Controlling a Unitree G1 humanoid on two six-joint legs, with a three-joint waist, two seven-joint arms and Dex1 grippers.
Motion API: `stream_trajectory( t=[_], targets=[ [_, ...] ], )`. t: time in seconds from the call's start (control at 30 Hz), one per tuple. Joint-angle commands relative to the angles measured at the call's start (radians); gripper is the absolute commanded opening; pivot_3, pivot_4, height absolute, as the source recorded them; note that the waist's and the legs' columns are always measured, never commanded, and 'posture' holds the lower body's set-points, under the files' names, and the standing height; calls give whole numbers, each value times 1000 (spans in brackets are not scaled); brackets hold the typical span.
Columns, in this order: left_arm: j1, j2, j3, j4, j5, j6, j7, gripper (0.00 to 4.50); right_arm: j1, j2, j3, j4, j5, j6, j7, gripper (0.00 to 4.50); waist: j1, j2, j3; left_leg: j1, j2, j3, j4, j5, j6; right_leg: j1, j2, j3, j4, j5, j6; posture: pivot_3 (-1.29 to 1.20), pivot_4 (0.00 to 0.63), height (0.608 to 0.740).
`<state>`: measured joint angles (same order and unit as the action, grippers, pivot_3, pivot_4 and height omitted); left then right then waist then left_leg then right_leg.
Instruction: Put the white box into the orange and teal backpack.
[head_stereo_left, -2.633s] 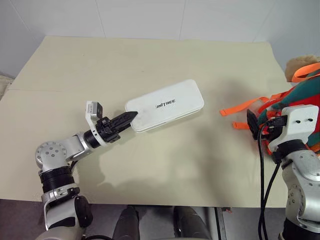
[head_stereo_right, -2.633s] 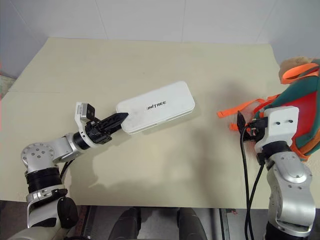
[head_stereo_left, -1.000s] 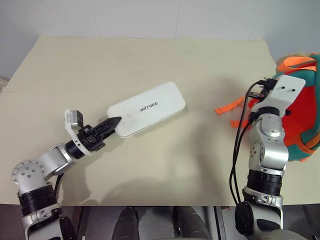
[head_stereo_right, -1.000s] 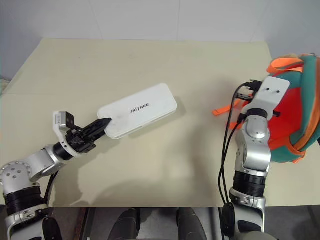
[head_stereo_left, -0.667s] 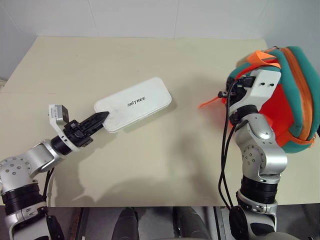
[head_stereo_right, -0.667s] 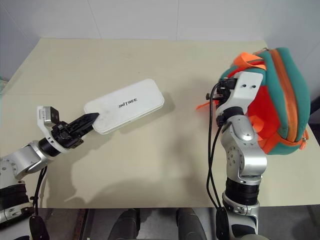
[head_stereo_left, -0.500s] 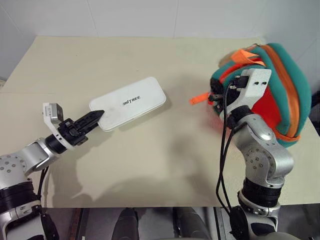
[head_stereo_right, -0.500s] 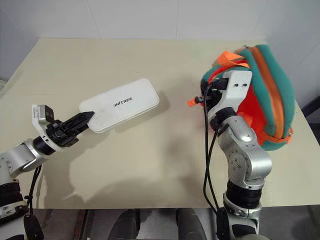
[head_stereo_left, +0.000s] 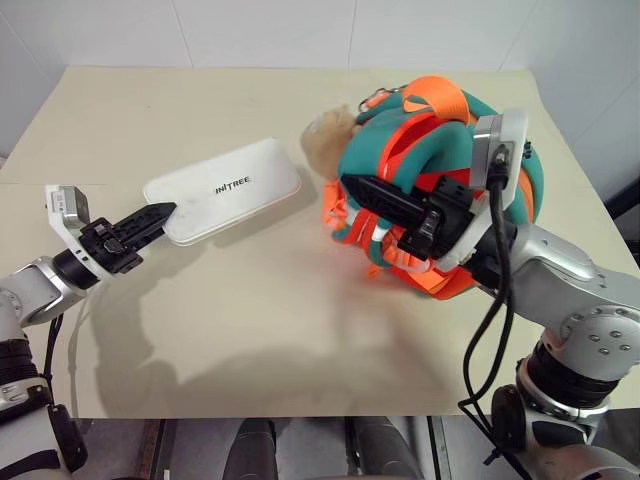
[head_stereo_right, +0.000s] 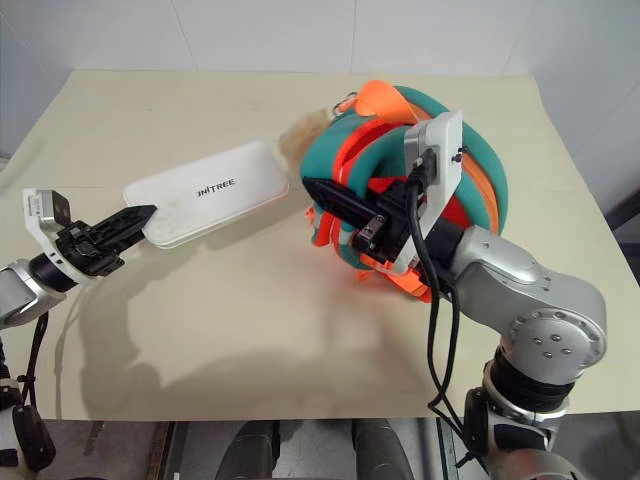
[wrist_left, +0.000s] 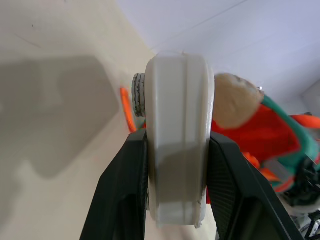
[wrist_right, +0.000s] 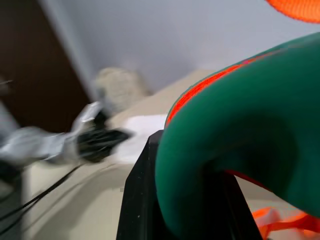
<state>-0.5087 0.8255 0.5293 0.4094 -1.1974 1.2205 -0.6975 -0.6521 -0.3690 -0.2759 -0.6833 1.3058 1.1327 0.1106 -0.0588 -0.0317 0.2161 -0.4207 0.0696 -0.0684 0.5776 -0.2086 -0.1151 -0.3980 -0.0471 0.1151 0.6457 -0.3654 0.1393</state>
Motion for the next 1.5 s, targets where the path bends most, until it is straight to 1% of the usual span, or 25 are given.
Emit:
stream_trajectory(
  t=[0.03,0.13,0.23,0.4,0.5,0.63,0.67,0.77,0.87,0.97,1.03,1.17,1.23,1.37,1.5],
  targets=[
    [-39,51,3,35,46,-22,-90,1279,-3,-100,-25,-55,220,-71,61,0,2,0,0,0,0,0,0,0,0,0,0,0,0,0,0,0,150,740],
    [-57,76,-7,72,90,-35,-144,1269,28,-225,-53,-66,336,-91,185,0,3,0,0,-1,0,0,0,0,1,-1,0,0,-1,0,0,0,150,740],
    [-70,89,-15,92,126,-50,-190,1269,57,-315,-63,-64,364,-117,313,0,2,0,0,-1,0,0,0,-1,1,-1,0,0,-1,-1,1,0,150,740],
    [-85,101,-18,110,172,-58,-242,1269,91,-417,-86,-58,378,-151,532,0,3,0,0,-1,0,0,3,-1,2,0,0,-1,1,-1,1,0,150,740],
    [-87,107,-16,105,188,-56,-277,1269,136,-453,-77,-76,279,-175,712,0,6,0,0,-1,0,0,3,-1,2,0,0,-1,1,-1,1,0,150,740],
    [-68,112,-5,59,184,-69,-336,1269,231,-486,-18,-89,26,-271,907,0,7,0,0,-1,0,0,5,-1,2,1,0,-1,2,-1,1,0,150,740],
    [-49,113,18,19,171,-81,-355,1269,253,-481,6,-70,-40,-306,935,0,7,0,0,-1,0,0,6,-1,2,1,1,-1,2,-1,1,0,150,740],
    [18,133,81,-93,139,-85,-395,1269,283,-460,68,-9,-161,-375,965,0,1,-1,0,-1,0,0,8,-1,2,2,1,-1,3,0,2,0,150,740],
    [76,162,128,-179,109,-45,-404,1269,298,-455,97,36,-213,-409,993,0,4,-1,0,0,0,0,10,-1,2,2,1,-1,6,-1,2,0,150,740],
    [121,189,174,-246,78,-9,-404,1269,308,-449,111,80,-231,-420,1001,0,6,-1,0,0,0,-1,12,-1,2,2,0,-1,7,-1,2,0,150,740],
    [159,225,233,-288,53,24,-403,1269,310,-441,124,121,-246,-423,1008,0,6,-1,0,0,0,-1,13,-1,2,3,0,-1,7,0,2,0,150,740],
    [226,267,341,-353,12,76,-394,1269,308,-442,146,168,-276,-434,1040,0,6,-2,1,0,0,-1,13,-1,2,3,0,-1,7,0,2,0,150,740],
    [247,274,374,-371,-3,91,-386,1269,306,-440,153,180,-282,-433,1046,0,5,-1,1,0,0,-1,13,-1,2,3,0,0,7,0,2,0,150,740],
    [318,278,488,-448,-75,161,-362,1269,294,-435,182,213,-303,-433,1079,0,5,-1,1,0,0,-1,13,-2,3,3,0,0,7,-1,2,0,150,740],
    [363,274,516,-496,-92,163,-347,1269,261,-424,202,244,-326,-439,1101,0,3,-1,1,1,0,-1,13,-1,3,3,0,0,7,0,2,0,150,740]
  ],
)
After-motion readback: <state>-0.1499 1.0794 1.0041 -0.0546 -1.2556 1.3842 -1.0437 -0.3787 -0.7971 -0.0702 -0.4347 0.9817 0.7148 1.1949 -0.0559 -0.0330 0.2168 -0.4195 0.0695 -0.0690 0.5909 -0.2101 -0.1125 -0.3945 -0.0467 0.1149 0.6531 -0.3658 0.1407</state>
